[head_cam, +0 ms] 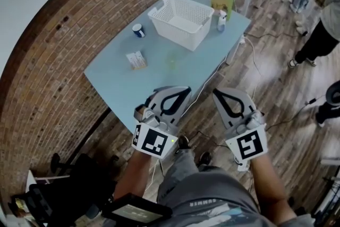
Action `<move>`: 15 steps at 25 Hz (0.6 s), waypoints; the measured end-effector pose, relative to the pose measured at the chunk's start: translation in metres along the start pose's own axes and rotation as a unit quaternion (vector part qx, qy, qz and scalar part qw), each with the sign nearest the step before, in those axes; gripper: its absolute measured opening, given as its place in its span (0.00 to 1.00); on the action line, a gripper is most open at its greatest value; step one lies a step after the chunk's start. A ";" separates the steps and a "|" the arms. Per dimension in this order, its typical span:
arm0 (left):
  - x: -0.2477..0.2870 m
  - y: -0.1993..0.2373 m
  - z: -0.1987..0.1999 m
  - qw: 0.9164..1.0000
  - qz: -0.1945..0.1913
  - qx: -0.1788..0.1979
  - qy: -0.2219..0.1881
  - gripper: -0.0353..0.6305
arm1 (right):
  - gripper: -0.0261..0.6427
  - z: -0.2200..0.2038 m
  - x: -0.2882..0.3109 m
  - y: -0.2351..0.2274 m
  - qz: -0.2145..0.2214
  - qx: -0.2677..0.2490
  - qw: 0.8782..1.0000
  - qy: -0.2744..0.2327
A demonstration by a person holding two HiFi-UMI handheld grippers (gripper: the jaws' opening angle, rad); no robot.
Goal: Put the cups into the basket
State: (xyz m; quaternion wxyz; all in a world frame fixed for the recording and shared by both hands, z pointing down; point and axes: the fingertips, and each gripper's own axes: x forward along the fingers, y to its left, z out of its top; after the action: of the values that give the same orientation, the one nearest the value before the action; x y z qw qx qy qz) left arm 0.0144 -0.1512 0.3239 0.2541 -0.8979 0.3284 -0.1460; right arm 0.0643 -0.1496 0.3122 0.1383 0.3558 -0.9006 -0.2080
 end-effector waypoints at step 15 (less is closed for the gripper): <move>0.051 0.097 -0.075 0.999 -0.025 -0.021 -0.018 0.05 | 0.06 -0.023 0.118 -0.048 -0.017 0.003 1.000 0.022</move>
State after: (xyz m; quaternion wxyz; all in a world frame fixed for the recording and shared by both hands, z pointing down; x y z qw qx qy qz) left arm -0.0296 -0.2758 0.3370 0.2374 -0.9133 0.3046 -0.1296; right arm 0.0180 -0.2695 0.3213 0.1537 0.3762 -0.8915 -0.2000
